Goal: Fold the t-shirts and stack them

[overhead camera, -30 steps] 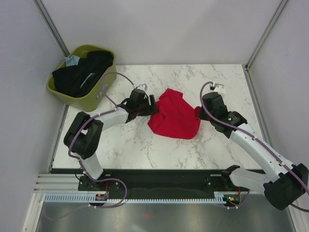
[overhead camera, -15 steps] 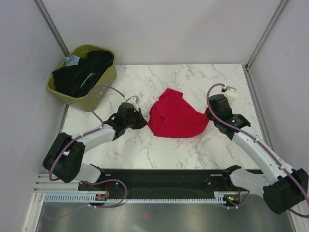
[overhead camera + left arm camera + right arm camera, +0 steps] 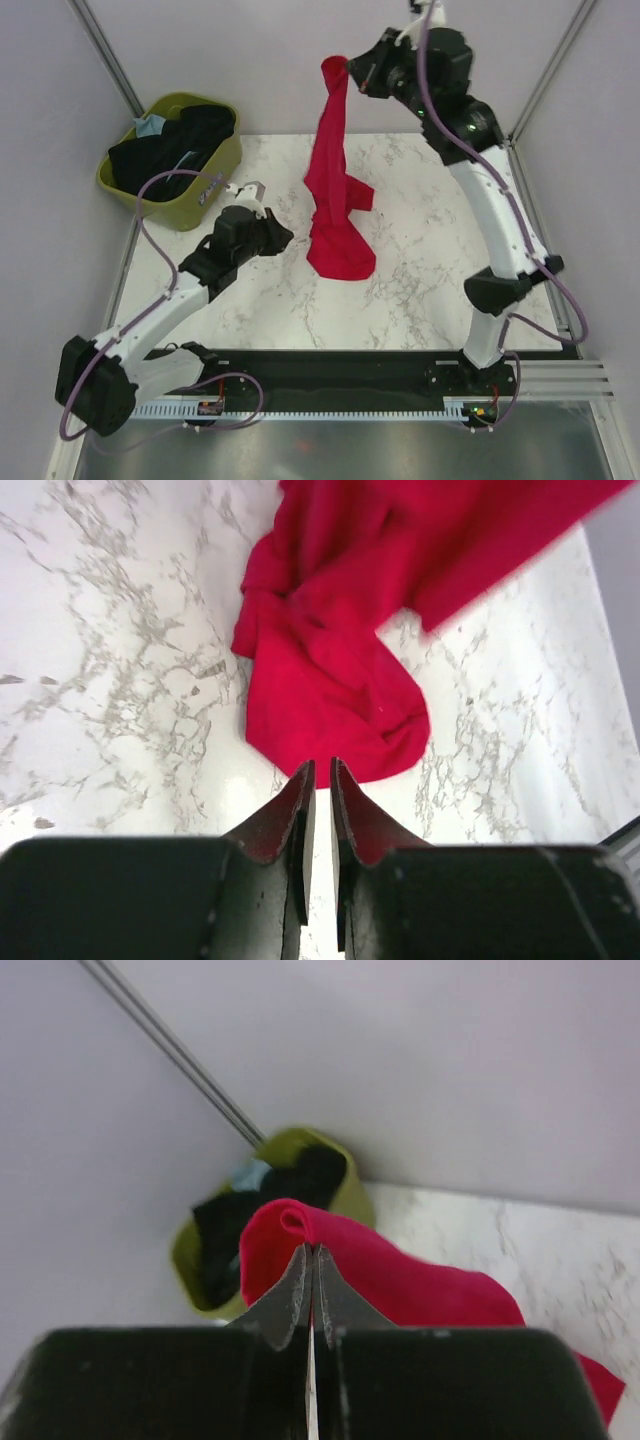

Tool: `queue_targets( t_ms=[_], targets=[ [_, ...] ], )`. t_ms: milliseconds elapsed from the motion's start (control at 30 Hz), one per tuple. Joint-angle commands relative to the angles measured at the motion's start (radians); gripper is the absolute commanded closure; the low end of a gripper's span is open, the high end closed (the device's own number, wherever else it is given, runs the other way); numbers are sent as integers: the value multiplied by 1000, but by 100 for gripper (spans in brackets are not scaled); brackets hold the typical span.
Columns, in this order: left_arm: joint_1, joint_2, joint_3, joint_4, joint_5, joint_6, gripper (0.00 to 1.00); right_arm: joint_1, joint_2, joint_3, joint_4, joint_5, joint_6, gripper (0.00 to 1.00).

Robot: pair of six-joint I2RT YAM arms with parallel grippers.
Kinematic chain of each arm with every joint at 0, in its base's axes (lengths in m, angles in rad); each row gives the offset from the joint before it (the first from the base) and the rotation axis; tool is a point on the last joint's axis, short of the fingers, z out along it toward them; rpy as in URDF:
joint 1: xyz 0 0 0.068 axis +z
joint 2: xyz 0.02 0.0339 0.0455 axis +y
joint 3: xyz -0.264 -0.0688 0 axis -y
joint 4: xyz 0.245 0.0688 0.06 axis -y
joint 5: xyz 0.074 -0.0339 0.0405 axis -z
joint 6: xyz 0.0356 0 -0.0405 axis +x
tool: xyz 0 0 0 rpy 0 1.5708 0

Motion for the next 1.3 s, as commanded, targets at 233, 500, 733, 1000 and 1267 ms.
queue_targets(
  t_ms=[233,500,733,1000,1267],
  targets=[
    [9,-232,45,-190,-111,59,75,-166,-659,-609,66,295,-1,100],
    [9,-158,87,-207,-89,87,48,-313,-840,-1480,14,293,186,100],
    [0,123,103,-9,93,30,38,-318,-869,-1798,178,70,196,100],
    [-71,503,373,49,118,36,41,-318,-892,-1786,160,73,142,100],
    [-88,769,496,139,237,12,50,-318,-909,-1761,126,29,107,100]
  ],
)
